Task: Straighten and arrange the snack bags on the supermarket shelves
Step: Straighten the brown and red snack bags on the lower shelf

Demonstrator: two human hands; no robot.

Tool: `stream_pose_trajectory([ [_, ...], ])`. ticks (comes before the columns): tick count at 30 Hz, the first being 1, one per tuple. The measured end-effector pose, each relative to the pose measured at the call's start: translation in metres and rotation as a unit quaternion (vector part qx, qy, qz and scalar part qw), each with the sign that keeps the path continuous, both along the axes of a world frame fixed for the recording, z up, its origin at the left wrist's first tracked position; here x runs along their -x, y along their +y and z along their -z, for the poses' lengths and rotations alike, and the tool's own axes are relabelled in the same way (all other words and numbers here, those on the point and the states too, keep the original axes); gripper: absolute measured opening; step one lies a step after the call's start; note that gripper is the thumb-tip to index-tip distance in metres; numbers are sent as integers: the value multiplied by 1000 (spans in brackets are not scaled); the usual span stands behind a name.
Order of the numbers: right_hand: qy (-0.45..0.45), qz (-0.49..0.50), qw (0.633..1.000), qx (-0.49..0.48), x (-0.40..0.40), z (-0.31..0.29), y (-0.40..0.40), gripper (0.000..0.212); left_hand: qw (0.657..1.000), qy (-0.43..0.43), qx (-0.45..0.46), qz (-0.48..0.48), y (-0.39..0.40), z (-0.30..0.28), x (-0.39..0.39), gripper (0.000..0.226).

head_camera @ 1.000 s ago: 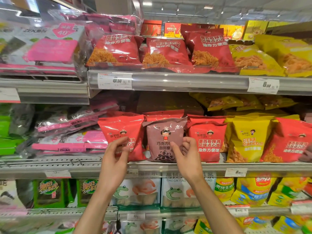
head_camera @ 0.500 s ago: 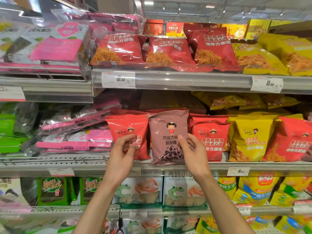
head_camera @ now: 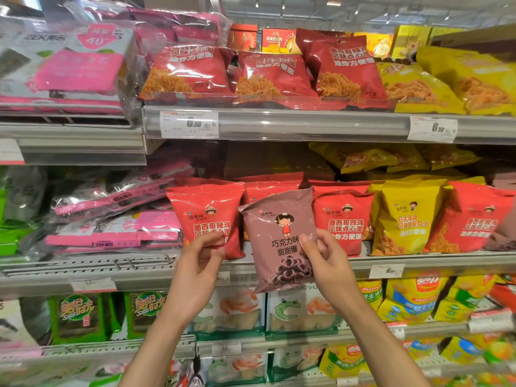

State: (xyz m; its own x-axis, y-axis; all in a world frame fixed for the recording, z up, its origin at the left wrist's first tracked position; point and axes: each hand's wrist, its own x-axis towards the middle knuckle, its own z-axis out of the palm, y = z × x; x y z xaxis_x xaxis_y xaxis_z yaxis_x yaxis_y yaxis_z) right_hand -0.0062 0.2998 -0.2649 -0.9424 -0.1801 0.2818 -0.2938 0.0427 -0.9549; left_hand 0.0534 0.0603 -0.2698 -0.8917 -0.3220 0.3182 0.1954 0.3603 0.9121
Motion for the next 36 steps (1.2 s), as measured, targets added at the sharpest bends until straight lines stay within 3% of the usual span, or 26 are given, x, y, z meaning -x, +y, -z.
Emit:
stream_pose_trajectory([
  [3, -24, -3, 1000, 20, -7, 9, 8, 15, 1000, -6, -27, 15, 3, 7, -5, 28],
  [8, -53, 1, 999, 10, -26, 21, 27, 17, 997, -20, -38, 59, 10, 26, -15, 27],
  [14, -75, 94, 991, 50, -46, 40, 58, 49, 991, -25, -91, 93, 34, 42, -16, 20],
  [18, -87, 140, 983, 79, -51, 45, 85, 36, 986, -43, -121, 108, 56, 45, -11, 18],
  [21, -85, 165, 978, 94, -50, 45, 109, 37, 986, -43, -108, 121, 77, 43, -3, 20],
  [24, -73, 185, 974, 111, -45, 43, 132, 18, 987, -32, -103, 123, 104, 40, 10, 16],
  [36, -67, 190, 967, 154, 11, 36, 290, 18, 985, -27, -122, 118, 285, 14, 59, 25],
])
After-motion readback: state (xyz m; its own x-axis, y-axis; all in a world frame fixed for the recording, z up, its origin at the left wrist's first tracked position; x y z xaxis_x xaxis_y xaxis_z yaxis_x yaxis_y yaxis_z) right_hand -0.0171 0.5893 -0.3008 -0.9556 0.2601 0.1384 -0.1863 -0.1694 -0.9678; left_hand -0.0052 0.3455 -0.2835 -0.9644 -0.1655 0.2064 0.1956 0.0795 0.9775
